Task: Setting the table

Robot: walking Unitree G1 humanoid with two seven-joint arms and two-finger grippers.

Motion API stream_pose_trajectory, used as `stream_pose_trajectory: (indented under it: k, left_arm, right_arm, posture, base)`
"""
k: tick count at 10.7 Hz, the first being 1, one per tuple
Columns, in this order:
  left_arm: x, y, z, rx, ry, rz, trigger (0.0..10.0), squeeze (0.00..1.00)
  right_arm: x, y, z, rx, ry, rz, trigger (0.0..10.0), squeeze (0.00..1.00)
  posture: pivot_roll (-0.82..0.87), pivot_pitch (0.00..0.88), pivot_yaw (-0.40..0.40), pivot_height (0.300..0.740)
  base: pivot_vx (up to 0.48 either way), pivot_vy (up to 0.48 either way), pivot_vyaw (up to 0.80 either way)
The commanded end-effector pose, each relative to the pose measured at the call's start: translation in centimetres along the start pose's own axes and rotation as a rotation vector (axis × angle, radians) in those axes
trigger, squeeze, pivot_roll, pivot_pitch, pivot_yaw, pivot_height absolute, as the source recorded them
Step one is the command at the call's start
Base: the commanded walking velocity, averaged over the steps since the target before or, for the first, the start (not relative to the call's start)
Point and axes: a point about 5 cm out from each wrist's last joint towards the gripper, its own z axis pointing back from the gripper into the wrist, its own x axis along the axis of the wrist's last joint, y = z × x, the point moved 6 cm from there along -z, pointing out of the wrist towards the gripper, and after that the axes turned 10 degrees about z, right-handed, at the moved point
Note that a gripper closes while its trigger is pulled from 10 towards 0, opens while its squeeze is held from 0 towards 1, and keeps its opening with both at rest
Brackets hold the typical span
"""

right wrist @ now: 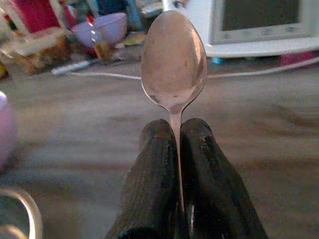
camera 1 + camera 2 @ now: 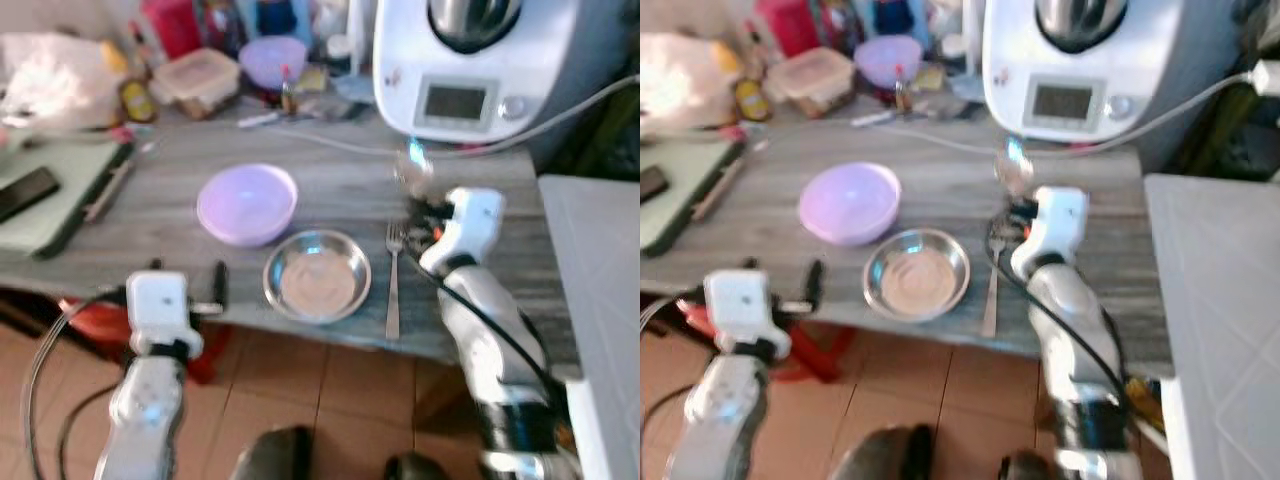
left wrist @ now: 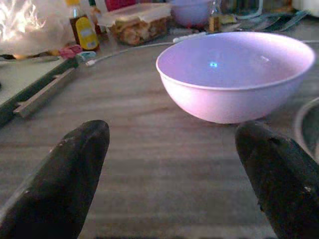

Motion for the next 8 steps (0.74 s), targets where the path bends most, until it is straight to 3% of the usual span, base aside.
stream_pose_trajectory:
  k: [1, 4, 6, 8]
  left_arm:
    - [0.6, 0.4, 0.1, 0.002, -0.018, -0.016, 10.0, 0.0]
    - [0.8, 0.1, 0.4, -0.036, -0.019, -0.022, 10.0, 0.0]
    - [0.7, -0.5, 0.8, -0.095, -0.006, -0.029, 10.0, 0.0]
    - [0.4, -0.5, 1.0, -0.107, 0.008, -0.028, 10.0, 0.0]
  right_arm:
    - [0.3, 0.1, 0.1, -0.004, -0.019, 0.005, 10.0, 0.0]
    - [0.2, -1.2, 0.5, -0.096, -0.009, 0.013, 10.0, 0.0]
    - [-2.1, -2.1, 2.2, -0.159, 0.092, -0.059, 10.0, 0.0]
    - [-3.8, -1.4, 3.4, -0.12, 0.161, -0.086, 10.0, 0.0]
  posture:
    - [0.06, 0.121, 0.054, 0.74]
    - [0.06, 0.125, 0.049, 0.74]
    - [0.06, 0.134, 0.048, 0.74]
    - [0.05, 0.136, 0.056, 0.74]
  base:
    - [0.0, 0.0, 0.0]
    - [0.0, 0.0, 0.0]
    - [0.0, 0.0, 0.0]
    - [0.0, 0.0, 0.0]
